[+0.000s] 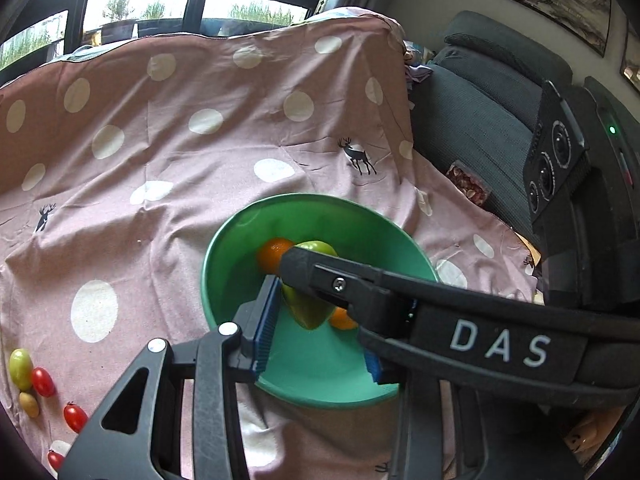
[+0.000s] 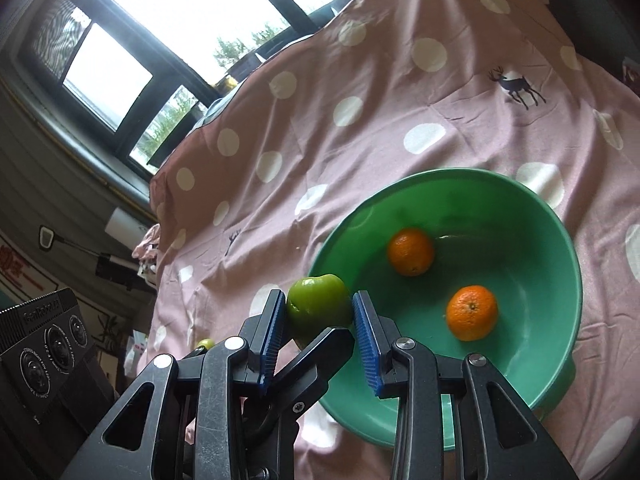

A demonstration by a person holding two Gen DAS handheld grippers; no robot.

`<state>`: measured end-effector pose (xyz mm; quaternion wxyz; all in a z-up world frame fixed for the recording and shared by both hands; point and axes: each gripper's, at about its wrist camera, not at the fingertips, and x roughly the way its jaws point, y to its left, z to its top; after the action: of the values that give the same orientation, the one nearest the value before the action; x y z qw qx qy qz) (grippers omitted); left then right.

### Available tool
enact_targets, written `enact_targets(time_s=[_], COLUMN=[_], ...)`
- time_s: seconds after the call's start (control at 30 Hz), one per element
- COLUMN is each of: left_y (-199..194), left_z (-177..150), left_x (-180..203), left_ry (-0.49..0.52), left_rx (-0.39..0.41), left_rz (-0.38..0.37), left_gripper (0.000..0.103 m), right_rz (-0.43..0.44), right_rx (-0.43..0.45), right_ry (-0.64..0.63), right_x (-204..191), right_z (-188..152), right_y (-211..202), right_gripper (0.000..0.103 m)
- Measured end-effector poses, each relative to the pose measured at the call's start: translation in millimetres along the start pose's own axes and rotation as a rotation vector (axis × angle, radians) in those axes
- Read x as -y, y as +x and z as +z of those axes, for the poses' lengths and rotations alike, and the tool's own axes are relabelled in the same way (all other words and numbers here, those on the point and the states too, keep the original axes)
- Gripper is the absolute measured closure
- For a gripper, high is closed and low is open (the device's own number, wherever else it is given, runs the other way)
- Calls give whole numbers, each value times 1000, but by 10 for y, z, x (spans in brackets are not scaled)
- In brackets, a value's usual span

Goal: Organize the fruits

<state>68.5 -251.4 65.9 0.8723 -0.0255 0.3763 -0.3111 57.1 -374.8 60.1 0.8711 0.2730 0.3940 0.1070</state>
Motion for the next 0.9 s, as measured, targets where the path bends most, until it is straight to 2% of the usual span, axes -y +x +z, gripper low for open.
enact_targets(time_s=[0.3,0.9], left_y=[239,410], left_z=[-10,-78], left_x=[13,-53], left_ry=[-20,-73], left_rx=[-52,-114], left_rz=[-38,-61], left_gripper=[68,68], right_rz=[-42,-86], right_rx=[-30,-94], right_ry=[54,71], right_x=[223,331], right_z=[39,35], right_y=[54,198], right_gripper=[65,63])
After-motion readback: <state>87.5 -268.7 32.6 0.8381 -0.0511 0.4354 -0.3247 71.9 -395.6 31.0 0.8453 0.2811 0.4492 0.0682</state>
